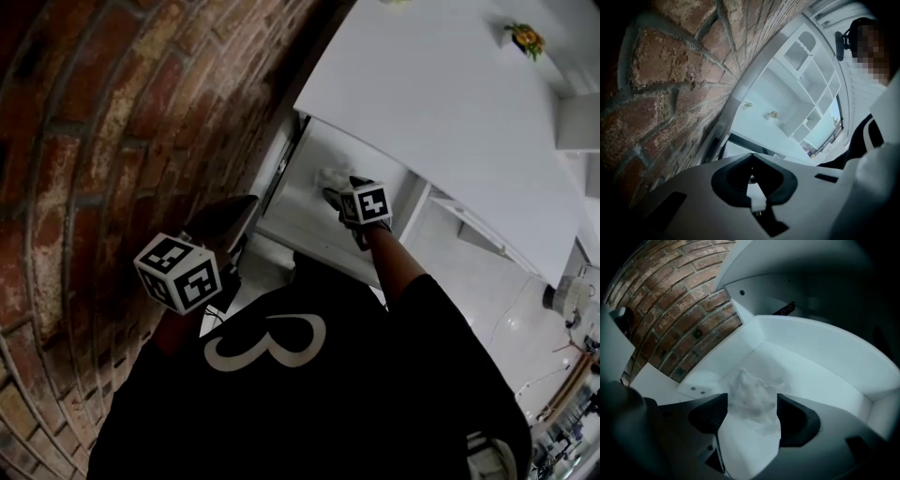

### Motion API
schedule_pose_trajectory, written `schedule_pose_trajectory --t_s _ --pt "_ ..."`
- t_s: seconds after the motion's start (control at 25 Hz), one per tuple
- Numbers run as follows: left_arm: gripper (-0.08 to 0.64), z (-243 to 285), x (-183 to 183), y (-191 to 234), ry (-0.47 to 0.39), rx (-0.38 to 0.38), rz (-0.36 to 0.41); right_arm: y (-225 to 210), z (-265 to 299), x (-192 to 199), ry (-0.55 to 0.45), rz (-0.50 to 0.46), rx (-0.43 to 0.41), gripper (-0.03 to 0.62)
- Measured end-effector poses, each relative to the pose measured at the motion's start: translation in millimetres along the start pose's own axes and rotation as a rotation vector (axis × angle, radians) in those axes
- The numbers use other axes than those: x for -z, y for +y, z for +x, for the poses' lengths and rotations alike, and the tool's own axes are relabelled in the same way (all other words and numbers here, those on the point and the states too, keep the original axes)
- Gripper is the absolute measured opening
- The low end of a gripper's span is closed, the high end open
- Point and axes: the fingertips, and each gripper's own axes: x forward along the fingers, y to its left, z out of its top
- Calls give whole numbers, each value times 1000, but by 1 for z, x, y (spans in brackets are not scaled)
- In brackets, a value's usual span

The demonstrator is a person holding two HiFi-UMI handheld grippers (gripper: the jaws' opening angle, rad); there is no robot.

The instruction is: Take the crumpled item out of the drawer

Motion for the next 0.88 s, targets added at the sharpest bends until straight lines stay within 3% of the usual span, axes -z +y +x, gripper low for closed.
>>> schedule_pose_trajectory --t_s 0.52,0.68,0.88 --pt "3 8 8 10 22 3 -19 -7 16 7 49 -87 83 295" --pt "3 12 9 10 28 11 -18 -5 18 11 56 -142 71 268" --pt "3 15 10 12 35 13 -23 -7 17 10 34 -143 66 224"
